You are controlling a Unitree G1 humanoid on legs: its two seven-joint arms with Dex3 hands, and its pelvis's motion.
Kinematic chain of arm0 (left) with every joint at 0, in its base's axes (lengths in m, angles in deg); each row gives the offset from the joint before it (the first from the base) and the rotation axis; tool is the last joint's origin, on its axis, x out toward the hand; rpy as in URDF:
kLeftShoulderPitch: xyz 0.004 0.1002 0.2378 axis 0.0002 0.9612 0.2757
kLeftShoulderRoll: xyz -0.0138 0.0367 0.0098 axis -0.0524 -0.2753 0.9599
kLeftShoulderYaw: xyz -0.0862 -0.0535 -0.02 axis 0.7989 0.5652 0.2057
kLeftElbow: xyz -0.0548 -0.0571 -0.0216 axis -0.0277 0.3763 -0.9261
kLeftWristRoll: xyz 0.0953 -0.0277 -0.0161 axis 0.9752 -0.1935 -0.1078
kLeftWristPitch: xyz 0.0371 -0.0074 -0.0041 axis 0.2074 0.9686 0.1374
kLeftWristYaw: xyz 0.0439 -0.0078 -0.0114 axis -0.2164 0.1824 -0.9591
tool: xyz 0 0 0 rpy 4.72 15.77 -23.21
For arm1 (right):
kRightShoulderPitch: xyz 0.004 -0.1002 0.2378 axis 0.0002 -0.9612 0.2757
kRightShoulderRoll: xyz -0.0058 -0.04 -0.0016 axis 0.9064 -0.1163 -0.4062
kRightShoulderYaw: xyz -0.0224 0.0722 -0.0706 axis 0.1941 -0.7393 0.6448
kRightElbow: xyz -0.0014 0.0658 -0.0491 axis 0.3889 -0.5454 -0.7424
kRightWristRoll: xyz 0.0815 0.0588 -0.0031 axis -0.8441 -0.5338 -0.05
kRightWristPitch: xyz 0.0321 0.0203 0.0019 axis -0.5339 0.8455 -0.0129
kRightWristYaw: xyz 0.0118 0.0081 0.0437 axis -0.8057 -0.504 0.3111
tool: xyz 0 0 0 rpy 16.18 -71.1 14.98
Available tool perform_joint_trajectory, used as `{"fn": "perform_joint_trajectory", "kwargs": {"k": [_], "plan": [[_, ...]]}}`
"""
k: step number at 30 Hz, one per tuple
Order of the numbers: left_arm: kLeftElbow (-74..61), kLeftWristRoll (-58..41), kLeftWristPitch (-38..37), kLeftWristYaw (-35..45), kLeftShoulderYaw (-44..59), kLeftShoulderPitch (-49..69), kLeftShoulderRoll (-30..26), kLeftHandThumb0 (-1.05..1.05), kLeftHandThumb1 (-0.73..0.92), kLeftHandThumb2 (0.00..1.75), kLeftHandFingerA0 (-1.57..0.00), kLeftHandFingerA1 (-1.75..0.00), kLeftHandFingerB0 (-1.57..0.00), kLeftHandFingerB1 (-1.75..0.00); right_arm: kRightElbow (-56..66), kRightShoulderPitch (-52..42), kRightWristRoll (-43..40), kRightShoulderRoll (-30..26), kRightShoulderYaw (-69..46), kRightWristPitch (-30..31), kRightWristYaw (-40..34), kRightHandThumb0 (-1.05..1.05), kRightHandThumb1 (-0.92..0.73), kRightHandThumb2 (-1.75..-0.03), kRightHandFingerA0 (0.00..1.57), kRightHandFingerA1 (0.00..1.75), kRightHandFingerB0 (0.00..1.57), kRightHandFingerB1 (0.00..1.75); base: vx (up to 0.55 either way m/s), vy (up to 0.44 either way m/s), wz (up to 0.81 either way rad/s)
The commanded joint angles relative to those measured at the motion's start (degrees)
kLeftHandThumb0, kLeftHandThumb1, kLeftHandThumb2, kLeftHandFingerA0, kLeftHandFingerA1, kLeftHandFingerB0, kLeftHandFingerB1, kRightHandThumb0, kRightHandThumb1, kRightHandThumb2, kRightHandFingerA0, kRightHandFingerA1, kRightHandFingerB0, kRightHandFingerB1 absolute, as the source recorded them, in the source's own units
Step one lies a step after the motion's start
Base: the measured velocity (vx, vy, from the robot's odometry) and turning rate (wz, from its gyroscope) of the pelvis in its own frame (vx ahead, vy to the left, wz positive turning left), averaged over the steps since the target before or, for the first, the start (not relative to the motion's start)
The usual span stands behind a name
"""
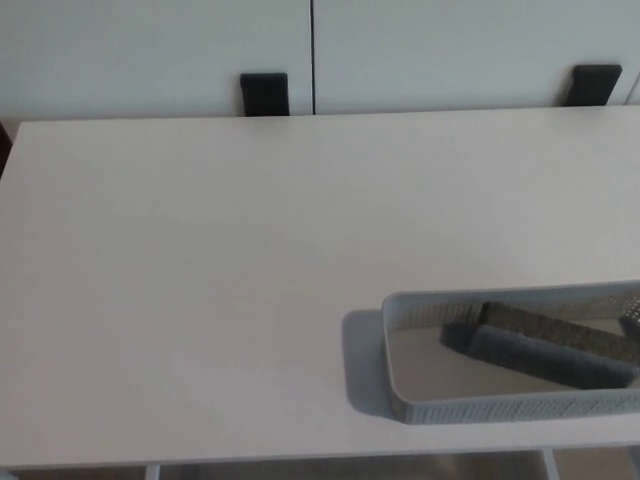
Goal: The robot walks towards a desk on which an eraser is kept on the left hand side and a container is kept on the right hand side. The robot picks up the eraser using its left hand and places it in the container.
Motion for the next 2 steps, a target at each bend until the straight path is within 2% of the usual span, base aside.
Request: {"fn": "perform_joint_trajectory", "kwargs": {"k": [1, 2], "plan": [[0.5, 1.1, -3.3, -1.9, -0.6, -0.6, -1.5, -0.29, 0.52, 0.98, -0.03, -0.51, 0.0, -0.49, 0.3, 0.3, 0.5, -1.5, 0.4, -1.0, -0.6, -0.55, -0.54, -0.56, 0.37, 0.45, 0.28, 0.35, 0.0, 0.0, 0.0], [0.5, 1.1, -3.3, -1.9, -0.6, -0.6, -1.5, -0.29, 0.52, 0.98, -0.03, -0.51, 0.0, -0.49, 0.3, 0.3, 0.5, -1.5, 0.4, -1.0, -0.6, -0.55, -0.54, -0.56, 0.37, 0.45, 0.28, 0.35, 0.0, 0.0, 0.0]]}}
